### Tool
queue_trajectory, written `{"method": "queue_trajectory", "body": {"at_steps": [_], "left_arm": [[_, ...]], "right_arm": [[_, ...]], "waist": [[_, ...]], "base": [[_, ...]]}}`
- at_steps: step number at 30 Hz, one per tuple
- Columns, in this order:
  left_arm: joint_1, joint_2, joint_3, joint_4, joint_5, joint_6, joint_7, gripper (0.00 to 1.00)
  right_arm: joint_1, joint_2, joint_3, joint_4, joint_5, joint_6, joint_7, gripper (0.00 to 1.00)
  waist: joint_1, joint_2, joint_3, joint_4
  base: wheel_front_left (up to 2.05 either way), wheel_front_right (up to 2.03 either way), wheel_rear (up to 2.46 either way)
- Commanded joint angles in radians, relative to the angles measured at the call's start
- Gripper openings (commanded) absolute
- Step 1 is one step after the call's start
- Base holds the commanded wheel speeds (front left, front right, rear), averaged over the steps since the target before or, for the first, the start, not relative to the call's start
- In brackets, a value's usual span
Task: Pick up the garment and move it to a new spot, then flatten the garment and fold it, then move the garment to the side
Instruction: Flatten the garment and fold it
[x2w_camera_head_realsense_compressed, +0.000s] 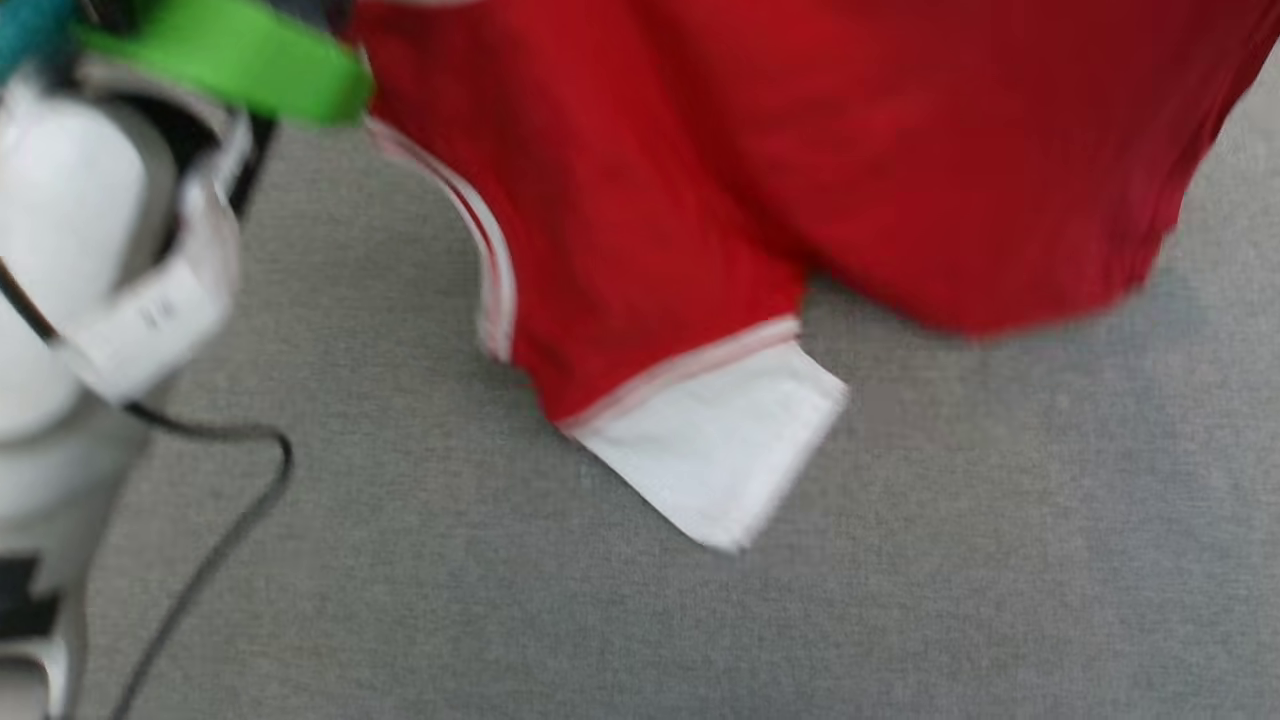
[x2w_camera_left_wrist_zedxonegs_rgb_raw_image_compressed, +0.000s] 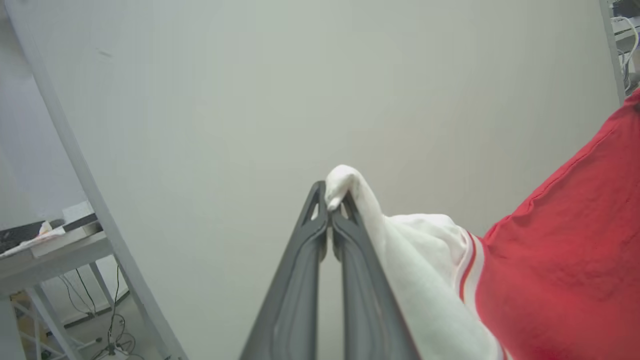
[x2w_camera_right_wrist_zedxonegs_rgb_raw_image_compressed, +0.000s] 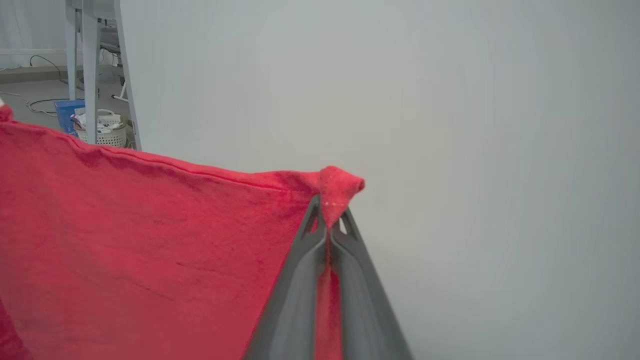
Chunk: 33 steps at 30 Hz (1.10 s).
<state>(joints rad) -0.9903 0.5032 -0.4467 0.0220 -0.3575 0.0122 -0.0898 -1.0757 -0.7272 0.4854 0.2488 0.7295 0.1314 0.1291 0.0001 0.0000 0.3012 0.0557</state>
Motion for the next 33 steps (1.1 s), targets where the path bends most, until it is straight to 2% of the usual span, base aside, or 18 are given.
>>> {"method": "queue_trajectory", "body": {"at_steps": [1,5,10,17,21,25,29,33], "left_arm": [[-0.093,0.001,0.001,0.024,0.014,-0.025,0.013,0.0],[-0.354,-0.024,-0.004,0.106,0.033,-0.084,0.03,0.0],[-0.641,-0.063,0.001,0.233,0.027,-0.119,0.012,0.0],[-0.843,-0.063,-0.017,0.384,-0.004,-0.138,-0.02,0.0],[-0.846,-0.049,-0.044,0.464,-0.025,-0.141,-0.056,0.0],[-0.773,-0.039,-0.074,0.516,-0.049,-0.142,-0.1,0.0],[-0.648,-0.027,-0.09,0.524,-0.072,-0.142,-0.136,0.0],[-0.471,-0.013,-0.101,0.472,-0.092,-0.131,-0.155,0.0]], "right_arm": [[-0.069,0.014,-0.02,0.014,-0.021,-0.001,0.007,0.0],[-0.265,0.043,-0.068,0.074,-0.086,-0.001,0.014,0.0],[-0.504,0.076,-0.079,0.158,-0.162,-0.001,0.01,0.0],[-0.684,0.111,-0.018,0.276,-0.225,-0.001,-0.044,0.0],[-0.689,0.127,0.033,0.335,-0.214,-0.001,-0.083,0.0],[-0.628,0.136,0.092,0.375,-0.17,-0.001,-0.132,0.0],[-0.525,0.137,0.14,0.388,-0.105,-0.001,-0.192,0.0],[-0.39,0.115,0.216,0.372,-0.047,-0.001,-0.235,0.0]], "waist": [[-0.0001,0.0,0.105,-0.029],[-0.0001,0.0,0.179,-0.033],[-0.0001,0.0,0.247,-0.033],[-0.0001,0.0,0.303,-0.038],[-0.0001,0.0,0.323,-0.035],[-0.0001,0.0,0.322,-0.029],[-0.0001,0.0,0.291,-0.019],[-0.0001,0.0,0.23,-0.011]], "base": [[0.0,0.0,0.0],[0.0,0.0,0.0],[0.0,0.0,0.0],[0.0,0.0,0.0],[0.0,0.0,0.0],[0.0,0.0,0.0],[0.0,0.0,0.0],[0.0,0.0,0.0]]}}
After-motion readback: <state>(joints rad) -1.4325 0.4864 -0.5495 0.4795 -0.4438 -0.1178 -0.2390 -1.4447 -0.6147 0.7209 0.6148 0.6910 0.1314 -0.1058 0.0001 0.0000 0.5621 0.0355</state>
